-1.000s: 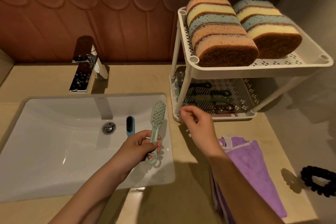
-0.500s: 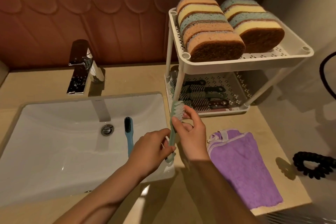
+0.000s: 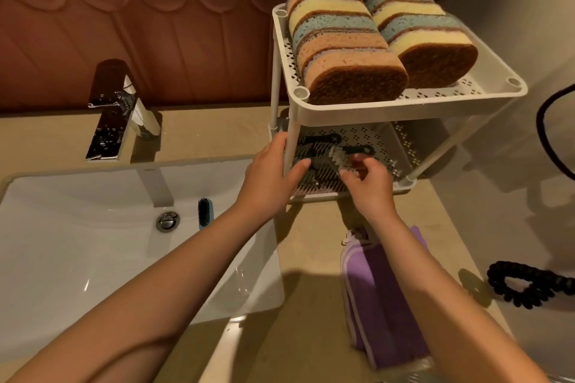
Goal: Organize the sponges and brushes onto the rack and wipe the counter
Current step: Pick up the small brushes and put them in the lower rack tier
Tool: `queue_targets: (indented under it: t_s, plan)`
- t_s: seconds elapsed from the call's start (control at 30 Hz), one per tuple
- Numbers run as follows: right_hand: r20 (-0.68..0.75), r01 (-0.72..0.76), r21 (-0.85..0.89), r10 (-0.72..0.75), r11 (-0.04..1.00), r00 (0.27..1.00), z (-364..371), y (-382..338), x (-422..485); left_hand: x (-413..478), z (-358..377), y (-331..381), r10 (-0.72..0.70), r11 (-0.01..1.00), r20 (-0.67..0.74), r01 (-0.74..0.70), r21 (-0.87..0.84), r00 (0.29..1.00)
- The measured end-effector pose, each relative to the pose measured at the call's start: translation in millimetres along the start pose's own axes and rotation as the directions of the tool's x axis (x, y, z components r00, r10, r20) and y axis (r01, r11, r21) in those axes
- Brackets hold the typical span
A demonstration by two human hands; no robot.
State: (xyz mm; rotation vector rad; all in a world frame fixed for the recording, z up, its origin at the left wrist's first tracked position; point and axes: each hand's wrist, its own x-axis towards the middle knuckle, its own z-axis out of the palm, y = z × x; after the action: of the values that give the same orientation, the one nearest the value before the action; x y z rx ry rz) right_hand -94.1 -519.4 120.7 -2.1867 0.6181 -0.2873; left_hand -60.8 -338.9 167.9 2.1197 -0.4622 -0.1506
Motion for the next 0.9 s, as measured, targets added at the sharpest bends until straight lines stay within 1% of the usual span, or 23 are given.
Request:
queue_targets:
  t_s: [0.07, 0.17, 0.2, 0.27, 0.33, 0.5, 0.6, 0.67, 0.73, 0.77, 0.83, 0.9]
  plan:
    - [0.028, 0.015, -0.12, -0.012, 0.993, 1.0, -5, 5, 22, 6, 1, 0, 0.014, 0.998, -0.019, -0.013, 0.063, 1.0]
    - [0.059, 0.131, -0.256, -0.12, 0.958, 0.991, -5, 11, 50, 12, -1, -5, 0.091, 0.972, -0.044, -0.08, 0.221, 0.995]
    - [0.086, 0.17, -0.313, -0.15, 0.934, 0.985, -2, 13, 59, 13, 0, -7, 0.112, 0.966, -0.047, -0.098, 0.237, 0.993]
    - [0.161, 0.214, -0.388, -0.162, 0.896, 0.974, 4, 15, 77, 13, 1, -9, 0.137, 0.961, -0.053, -0.12, 0.25, 0.989]
    - [0.215, 0.23, -0.372, -0.158, 0.899, 0.964, 11, 12, 92, 14, 2, -11, 0.148, 0.957, -0.059, -0.128, 0.261, 0.987]
    - [0.241, 0.176, -0.285, -0.107, 0.942, 0.965, 25, 5, 122, 15, 3, -15, 0.155, 0.952, -0.061, -0.132, 0.276, 0.986]
    - [0.318, 0.029, -0.191, 0.034, 0.981, 0.948, 30, 2, 131, 16, 3, -15, 0.146, 0.949, -0.066, -0.12, 0.291, 0.987]
    - [0.396, -0.006, -0.189, 0.082, 0.982, 0.915, 35, 6, 136, 16, 2, -15, 0.143, 0.947, -0.056, -0.12, 0.297, 0.988]
    - [0.411, -0.029, -0.228, 0.123, 0.973, 0.903, 43, 8, 137, 17, 2, -16, 0.147, 0.945, -0.044, -0.127, 0.301, 0.988]
    - [0.385, -0.023, -0.226, 0.111, 0.974, 0.916, 46, 9, 136, 17, 1, -16, 0.148, 0.944, -0.042, -0.128, 0.304, 0.988]
    - [0.311, 0.02, -0.185, 0.039, 0.983, 0.95, 49, 9, 132, 18, 2, -16, 0.146, 0.943, -0.046, -0.125, 0.308, 0.988]
    - [0.281, 0.078, -0.185, -0.023, 0.98, 0.959, 48, 8, 127, 17, 2, -16, 0.146, 0.943, -0.046, -0.125, 0.309, 0.988]
